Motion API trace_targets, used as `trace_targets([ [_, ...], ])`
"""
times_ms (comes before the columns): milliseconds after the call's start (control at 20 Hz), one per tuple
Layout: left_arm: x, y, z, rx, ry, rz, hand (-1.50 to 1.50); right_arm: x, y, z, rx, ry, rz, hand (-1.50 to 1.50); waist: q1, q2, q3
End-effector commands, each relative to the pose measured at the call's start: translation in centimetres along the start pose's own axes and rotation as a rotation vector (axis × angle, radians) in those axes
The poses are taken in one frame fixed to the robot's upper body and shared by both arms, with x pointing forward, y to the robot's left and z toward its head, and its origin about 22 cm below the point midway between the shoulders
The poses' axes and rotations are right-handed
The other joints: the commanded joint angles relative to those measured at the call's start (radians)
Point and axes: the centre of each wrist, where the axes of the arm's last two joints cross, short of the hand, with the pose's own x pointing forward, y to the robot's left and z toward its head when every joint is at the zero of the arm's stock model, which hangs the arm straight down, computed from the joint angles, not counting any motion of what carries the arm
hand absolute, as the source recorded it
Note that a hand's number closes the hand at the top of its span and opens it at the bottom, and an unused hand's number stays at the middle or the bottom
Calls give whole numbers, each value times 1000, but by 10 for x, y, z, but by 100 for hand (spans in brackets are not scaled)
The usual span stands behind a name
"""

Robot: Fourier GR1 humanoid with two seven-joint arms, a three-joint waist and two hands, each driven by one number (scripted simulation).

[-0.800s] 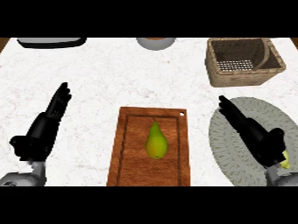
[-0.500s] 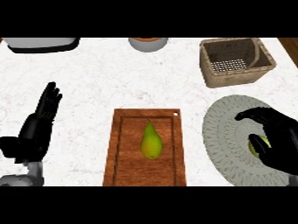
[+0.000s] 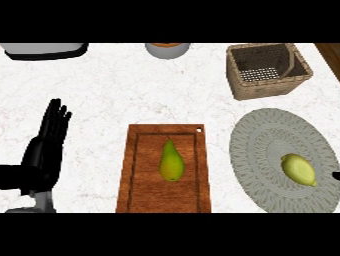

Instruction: Pick the lemon from the placemat and place it in the basket

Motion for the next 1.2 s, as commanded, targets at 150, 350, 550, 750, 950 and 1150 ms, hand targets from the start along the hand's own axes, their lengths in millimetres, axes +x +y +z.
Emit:
trace_targets([
  [150,0,-4,10,-2,-12,2,0,73,-58,65,-276,172,468,-150,4,9,-6],
  [350,8,-7,6,-13,-10,14,0,131,-105,67,-201,339,711,-150,20,12,-7],
  [550,18,4,-7,-43,-24,10,0,167,-127,63,-29,462,814,-150,38,14,-5],
  [750,12,-3,4,-61,-23,6,0,180,-137,47,91,490,778,-150,59,14,-4],
  [950,8,2,8,-45,-29,15,0,193,-123,46,130,507,740,-150,57,14,-5],
  [1150,-1,-7,16,-62,2,18,0,175,-116,49,136,556,769,-150,61,15,-5],
])
